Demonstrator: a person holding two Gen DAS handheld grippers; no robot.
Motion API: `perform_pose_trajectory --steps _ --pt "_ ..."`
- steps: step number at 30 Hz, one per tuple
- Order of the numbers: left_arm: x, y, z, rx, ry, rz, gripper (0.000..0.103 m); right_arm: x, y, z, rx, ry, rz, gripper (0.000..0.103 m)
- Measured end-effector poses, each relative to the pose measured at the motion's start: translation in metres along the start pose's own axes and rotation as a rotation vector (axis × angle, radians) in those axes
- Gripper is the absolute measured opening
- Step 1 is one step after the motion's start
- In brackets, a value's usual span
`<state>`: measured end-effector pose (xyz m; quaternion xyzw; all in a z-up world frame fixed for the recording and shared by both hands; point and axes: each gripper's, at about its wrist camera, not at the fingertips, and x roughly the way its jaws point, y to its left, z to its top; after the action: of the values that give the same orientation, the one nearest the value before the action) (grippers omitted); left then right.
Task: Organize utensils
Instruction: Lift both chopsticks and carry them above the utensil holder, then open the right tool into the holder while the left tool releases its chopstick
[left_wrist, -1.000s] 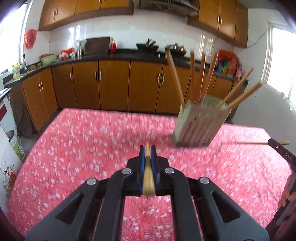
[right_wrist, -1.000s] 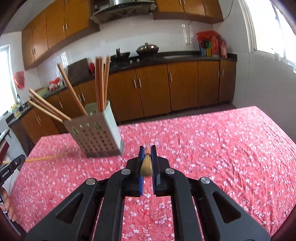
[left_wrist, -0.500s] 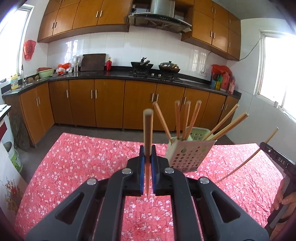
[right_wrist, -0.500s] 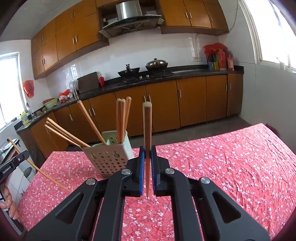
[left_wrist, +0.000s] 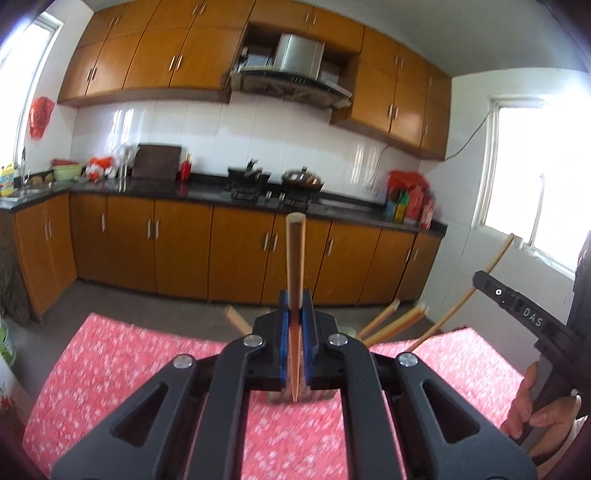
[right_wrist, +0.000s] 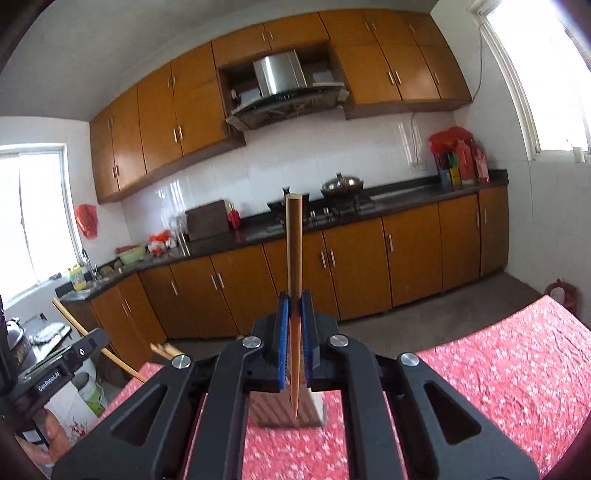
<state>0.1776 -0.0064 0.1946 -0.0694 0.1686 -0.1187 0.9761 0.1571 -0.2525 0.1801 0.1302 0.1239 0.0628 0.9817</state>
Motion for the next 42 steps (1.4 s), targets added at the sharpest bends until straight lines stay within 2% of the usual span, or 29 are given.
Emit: perform_pose_trajectory --steps 5,10,18,23,25,26,29,32,34,36,40,42 --pt "0.011 -0.016 0.028 0.005 -0.065 -0.002 0.007 0.007 0.005 0.023 -0.001 -0.078 -0.005 0.007" --pt "0.036 -0.02 0.044 -0.006 -0.093 0.014 0.007 0.028 0.006 0.025 -0.005 -0.093 -0.019 0.007" --pt "0.086 -0.007 0.028 -0.035 -0.038 0.028 0.007 0.06 0.001 0.003 -0.009 -0.059 -0.028 0.007" --pt "0.104 0.002 0.014 -0.045 0.019 0.027 0.008 0.075 0.002 -0.011 -0.024 0.007 -0.008 0.008" --pt "0.104 0.005 0.013 -0.051 0.021 0.032 0.014 0.072 0.003 -0.013 -0.033 0.01 -0.009 0.01" --pt "0.102 0.007 0.014 -0.051 0.021 0.034 0.02 0.069 0.002 -0.012 -0.033 0.008 -0.01 0.016" --pt "0.091 0.011 0.017 -0.055 0.003 0.042 0.025 0.059 -0.003 -0.008 -0.022 -0.013 -0.019 0.035" --pt "0.075 0.019 0.018 -0.066 -0.018 0.053 0.032 0.046 -0.009 -0.002 -0.015 -0.028 -0.036 0.036" --pt "0.061 0.024 0.014 -0.066 -0.022 0.065 0.036 0.035 -0.013 -0.002 -0.007 -0.025 -0.046 0.042" --pt "0.048 0.029 0.007 -0.058 -0.023 0.073 0.04 0.025 -0.016 -0.004 -0.002 -0.023 -0.053 0.055" --pt "0.015 0.038 -0.022 -0.005 -0.01 0.116 0.062 0.0 -0.015 -0.025 -0.016 0.003 -0.073 0.075" --pt "0.0 0.04 -0.038 0.021 -0.005 0.129 0.072 -0.012 -0.011 -0.043 -0.043 0.026 -0.085 0.095"
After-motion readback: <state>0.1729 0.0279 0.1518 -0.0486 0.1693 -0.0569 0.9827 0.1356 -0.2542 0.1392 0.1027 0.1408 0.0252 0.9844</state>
